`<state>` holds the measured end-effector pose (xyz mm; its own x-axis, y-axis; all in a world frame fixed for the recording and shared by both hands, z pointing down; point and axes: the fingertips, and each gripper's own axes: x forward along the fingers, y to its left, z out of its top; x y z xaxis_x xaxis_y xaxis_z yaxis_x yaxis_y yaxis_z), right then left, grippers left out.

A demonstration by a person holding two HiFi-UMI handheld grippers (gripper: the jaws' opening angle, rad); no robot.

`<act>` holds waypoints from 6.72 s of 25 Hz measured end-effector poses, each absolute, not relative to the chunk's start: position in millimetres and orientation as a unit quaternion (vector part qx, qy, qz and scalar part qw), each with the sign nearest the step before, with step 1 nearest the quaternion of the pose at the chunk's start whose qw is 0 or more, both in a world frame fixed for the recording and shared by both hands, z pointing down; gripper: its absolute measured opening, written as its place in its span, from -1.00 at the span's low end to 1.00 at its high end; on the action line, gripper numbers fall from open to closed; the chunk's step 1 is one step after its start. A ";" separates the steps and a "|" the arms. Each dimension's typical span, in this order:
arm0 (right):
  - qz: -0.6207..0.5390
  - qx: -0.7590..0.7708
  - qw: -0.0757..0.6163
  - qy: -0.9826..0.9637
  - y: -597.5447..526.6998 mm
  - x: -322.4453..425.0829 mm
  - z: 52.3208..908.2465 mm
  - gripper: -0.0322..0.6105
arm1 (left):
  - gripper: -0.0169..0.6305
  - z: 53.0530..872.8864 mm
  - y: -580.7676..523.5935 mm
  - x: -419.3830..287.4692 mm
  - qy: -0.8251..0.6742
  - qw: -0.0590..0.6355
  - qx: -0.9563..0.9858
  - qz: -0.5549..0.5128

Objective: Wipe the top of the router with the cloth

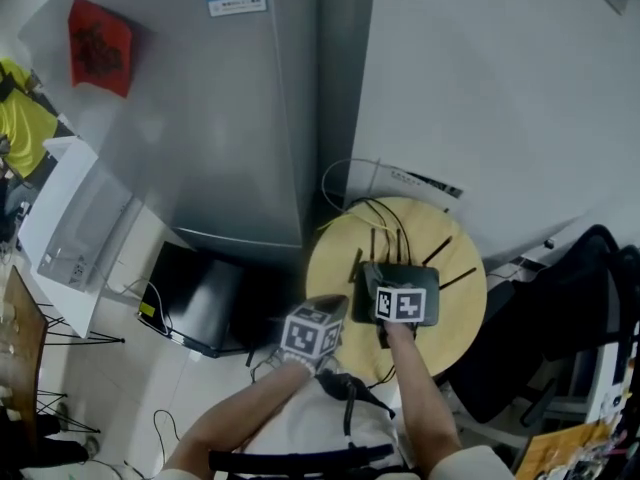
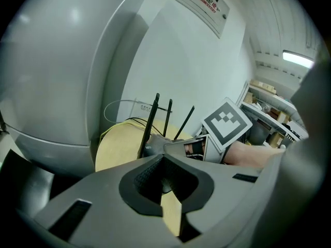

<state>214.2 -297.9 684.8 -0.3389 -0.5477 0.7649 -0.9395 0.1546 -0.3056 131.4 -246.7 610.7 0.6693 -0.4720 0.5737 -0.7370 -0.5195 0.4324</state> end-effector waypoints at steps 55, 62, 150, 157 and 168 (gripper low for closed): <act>0.349 0.560 0.334 -0.673 -275.0 281.2 718.7 -0.79 | -0.95 634.2 -237.4 157.9 -0.344 0.363 0.838 0.219; 0.343 0.510 0.338 -0.712 -278.5 223.5 719.0 -0.79 | -0.95 637.9 -230.0 143.9 -0.354 0.370 0.831 0.218; 0.363 0.615 0.310 -0.628 -188.1 418.1 704.2 -0.79 | -0.95 650.6 -207.0 208.4 -0.274 0.392 0.848 0.230; 0.371 0.594 0.342 -0.627 -209.4 443.9 736.3 -0.79 | -0.95 651.8 -215.3 214.0 -0.275 0.390 0.846 0.236; 0.411 0.535 0.322 -0.664 -220.2 435.6 753.2 -0.79 | -0.95 658.3 -226.3 194.7 -0.299 0.401 0.833 0.237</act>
